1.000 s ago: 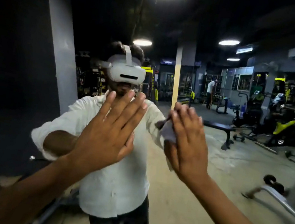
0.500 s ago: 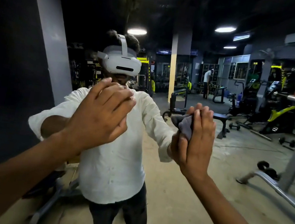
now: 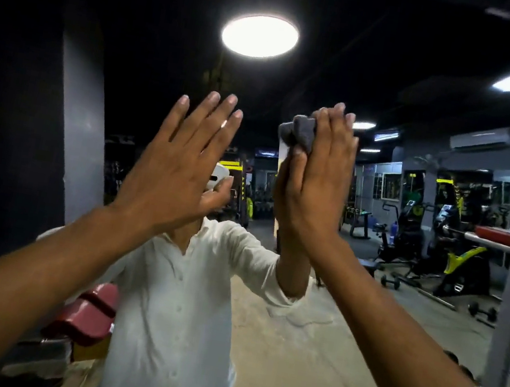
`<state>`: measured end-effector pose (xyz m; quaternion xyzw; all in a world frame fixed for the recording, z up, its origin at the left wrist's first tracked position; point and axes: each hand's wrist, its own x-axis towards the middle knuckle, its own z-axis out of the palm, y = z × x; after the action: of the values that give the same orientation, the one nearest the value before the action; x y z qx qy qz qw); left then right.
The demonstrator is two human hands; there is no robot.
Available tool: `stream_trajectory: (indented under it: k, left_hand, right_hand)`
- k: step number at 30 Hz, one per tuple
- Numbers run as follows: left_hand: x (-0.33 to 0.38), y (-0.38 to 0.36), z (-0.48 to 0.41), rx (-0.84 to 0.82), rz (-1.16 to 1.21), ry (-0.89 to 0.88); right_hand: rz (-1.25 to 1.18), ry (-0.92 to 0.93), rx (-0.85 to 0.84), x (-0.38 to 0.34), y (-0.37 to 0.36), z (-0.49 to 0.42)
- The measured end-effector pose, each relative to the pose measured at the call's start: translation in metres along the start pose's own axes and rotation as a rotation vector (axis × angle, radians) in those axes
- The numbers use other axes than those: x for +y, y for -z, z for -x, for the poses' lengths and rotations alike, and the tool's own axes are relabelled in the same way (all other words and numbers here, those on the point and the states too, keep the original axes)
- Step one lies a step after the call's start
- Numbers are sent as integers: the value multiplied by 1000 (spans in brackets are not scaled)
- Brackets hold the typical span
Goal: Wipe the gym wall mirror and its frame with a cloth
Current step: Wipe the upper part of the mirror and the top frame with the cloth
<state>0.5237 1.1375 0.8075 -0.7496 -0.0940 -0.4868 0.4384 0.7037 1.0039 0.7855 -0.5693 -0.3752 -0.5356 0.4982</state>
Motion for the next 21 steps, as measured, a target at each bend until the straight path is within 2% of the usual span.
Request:
stream_trajectory:
  k: [4, 6, 7, 11, 13, 17, 19, 21]
  left_hand:
    - [0, 4, -5, 59, 40, 36]
    - [-6, 11, -17, 98, 57, 32]
    - [-9, 14, -24, 100, 51, 29]
    - [-8, 15, -40, 54, -4, 45]
    - [-2, 12, -45, 53, -3, 60]
    - [2, 12, -63, 70, -4, 31]
    - [6, 10, -72, 63, -12, -5]
    - [11, 8, -78, 48, -15, -9]
  right_hand:
    - [42, 374, -180, -18, -5, -4]
    - [71, 457, -187, -6, 0, -20]
    - [69, 407, -151, 3, 2, -31]
    - [-8, -28, 24, 20, 11, -67]
    - [2, -11, 1, 9, 8, -66]
    - [26, 316, -126, 8, 6, -55]
    - [25, 255, -80, 23, 9, -67]
    - [-2, 79, -3, 35, 13, -79]
